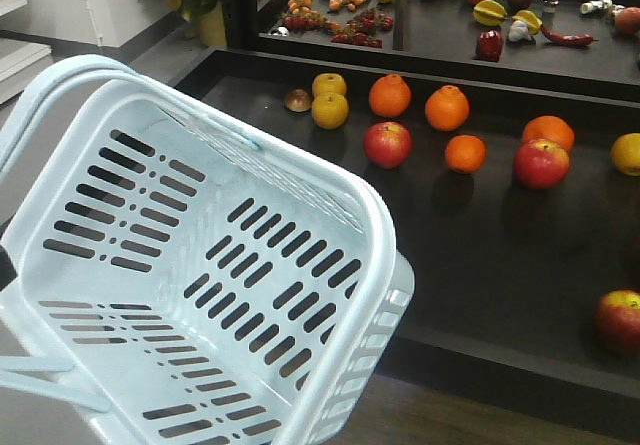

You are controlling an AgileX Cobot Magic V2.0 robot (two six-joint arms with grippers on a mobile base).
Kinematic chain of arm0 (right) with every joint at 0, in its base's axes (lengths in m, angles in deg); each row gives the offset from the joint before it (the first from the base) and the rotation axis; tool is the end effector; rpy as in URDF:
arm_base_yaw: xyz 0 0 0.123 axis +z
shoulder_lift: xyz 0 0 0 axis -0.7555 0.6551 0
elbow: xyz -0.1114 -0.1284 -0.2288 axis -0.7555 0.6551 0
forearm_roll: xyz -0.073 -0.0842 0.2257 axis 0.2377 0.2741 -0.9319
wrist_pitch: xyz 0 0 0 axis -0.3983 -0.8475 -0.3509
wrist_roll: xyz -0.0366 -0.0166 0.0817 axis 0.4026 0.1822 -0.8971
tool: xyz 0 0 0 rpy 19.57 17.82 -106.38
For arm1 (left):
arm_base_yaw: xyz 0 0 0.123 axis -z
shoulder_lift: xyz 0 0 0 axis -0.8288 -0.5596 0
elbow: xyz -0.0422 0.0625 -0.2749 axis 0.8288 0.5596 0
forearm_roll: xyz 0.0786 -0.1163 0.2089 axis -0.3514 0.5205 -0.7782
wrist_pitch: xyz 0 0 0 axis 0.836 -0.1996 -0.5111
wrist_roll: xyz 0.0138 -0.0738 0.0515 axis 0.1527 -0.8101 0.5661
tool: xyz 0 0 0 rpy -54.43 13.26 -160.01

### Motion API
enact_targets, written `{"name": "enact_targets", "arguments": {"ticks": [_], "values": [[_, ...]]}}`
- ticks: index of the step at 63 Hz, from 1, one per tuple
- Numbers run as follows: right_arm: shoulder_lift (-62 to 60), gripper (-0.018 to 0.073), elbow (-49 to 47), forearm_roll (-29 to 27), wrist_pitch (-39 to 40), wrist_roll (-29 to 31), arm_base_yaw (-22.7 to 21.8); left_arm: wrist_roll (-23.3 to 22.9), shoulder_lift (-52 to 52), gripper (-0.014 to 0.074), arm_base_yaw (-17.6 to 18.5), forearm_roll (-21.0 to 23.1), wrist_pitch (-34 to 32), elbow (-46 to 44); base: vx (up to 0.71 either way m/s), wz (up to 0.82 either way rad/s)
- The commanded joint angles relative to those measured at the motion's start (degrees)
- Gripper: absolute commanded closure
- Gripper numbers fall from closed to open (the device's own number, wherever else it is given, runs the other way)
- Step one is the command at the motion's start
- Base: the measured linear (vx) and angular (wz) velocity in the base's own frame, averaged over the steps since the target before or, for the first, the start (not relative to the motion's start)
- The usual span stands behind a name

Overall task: Pick three apples into basket with both arms
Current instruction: 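Drive the base to the table of apples and oranges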

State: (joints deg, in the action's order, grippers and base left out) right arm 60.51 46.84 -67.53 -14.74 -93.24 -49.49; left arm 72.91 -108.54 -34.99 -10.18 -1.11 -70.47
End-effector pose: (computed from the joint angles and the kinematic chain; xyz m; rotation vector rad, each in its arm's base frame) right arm 0.0569 -0.0012 0.1977 0.0708 1.5654 0.0457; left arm 0.0755 -0.0551 0.3544 0.4434 1.5999 -0.5623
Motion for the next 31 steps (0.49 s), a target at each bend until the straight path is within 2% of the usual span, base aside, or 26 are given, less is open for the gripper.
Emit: {"name": "enact_targets", "arguments": {"ticks": [1,31], "values": [[-0.67,0.0564,0.65,0.15,4.05,0.43,-0.28,-0.77,-0.29,0.0603,0.24,2.45,-4.91,-1.64,0.02,-0.25],[-0.67,0.0564,0.65,0.15,4.05,0.43,-0.28,-0.77,-0.29,0.0603,0.24,2.45,-4.91,-1.64,0.03,-0.19]]}}
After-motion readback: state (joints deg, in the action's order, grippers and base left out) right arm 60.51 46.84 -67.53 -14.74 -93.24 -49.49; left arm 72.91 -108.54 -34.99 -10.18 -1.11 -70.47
